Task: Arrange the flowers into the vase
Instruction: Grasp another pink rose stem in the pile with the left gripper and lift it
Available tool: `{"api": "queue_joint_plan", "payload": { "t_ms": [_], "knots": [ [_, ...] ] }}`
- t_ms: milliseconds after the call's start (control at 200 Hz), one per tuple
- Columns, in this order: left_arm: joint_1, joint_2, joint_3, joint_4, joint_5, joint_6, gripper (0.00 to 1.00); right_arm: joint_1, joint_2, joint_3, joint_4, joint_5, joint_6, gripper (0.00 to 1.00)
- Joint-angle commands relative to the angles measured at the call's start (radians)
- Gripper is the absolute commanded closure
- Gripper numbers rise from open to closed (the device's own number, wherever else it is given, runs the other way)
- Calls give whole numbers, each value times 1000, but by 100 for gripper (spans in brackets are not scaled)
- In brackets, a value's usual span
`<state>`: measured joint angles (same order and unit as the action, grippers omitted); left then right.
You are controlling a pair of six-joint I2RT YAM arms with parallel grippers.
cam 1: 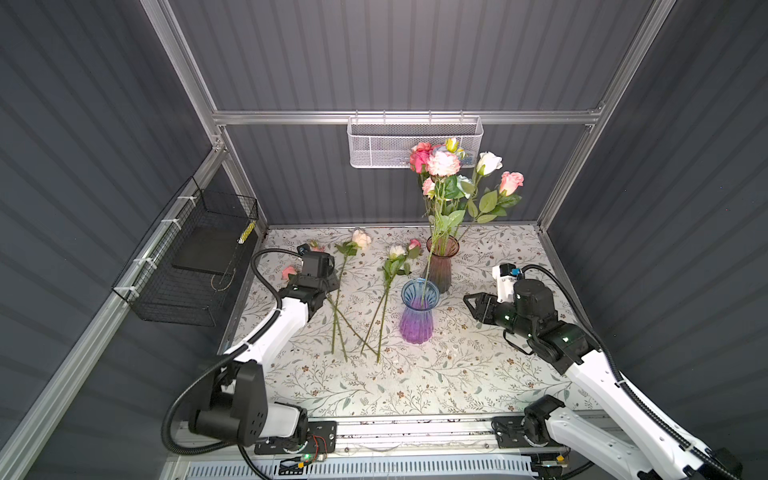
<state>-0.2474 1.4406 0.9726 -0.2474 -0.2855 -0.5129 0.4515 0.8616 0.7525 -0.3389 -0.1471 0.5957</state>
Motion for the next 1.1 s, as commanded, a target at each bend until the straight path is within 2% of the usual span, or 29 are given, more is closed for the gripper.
{"api": "queue_joint_plan", "payload": {
  "t_ms": [0,140,240,390,555,800,920,1096],
  "knots": [
    [28,68,82,-90,95,-48,43,3,5,-46,65,-68,10,55],
    [100,199,146,-120,198,-52,50,5,-4,-101,117,-114,23,56],
    [107,267,187,-132,194,-38,51,5,-15,-123,126,-102,19,56],
    [108,355,261,-175,180,-10,59,6,-9,-131,124,-98,6,56],
    [108,403,274,-156,187,0,61,5,-4,-141,132,-98,3,56],
    [108,477,293,-150,203,14,76,5,-1,-153,140,-86,-3,56],
    [109,501,298,-147,211,15,79,4,-3,-154,137,-79,-4,56],
    [108,502,298,-139,235,15,92,5,-1,-151,135,-74,-1,56]
  ]
}}
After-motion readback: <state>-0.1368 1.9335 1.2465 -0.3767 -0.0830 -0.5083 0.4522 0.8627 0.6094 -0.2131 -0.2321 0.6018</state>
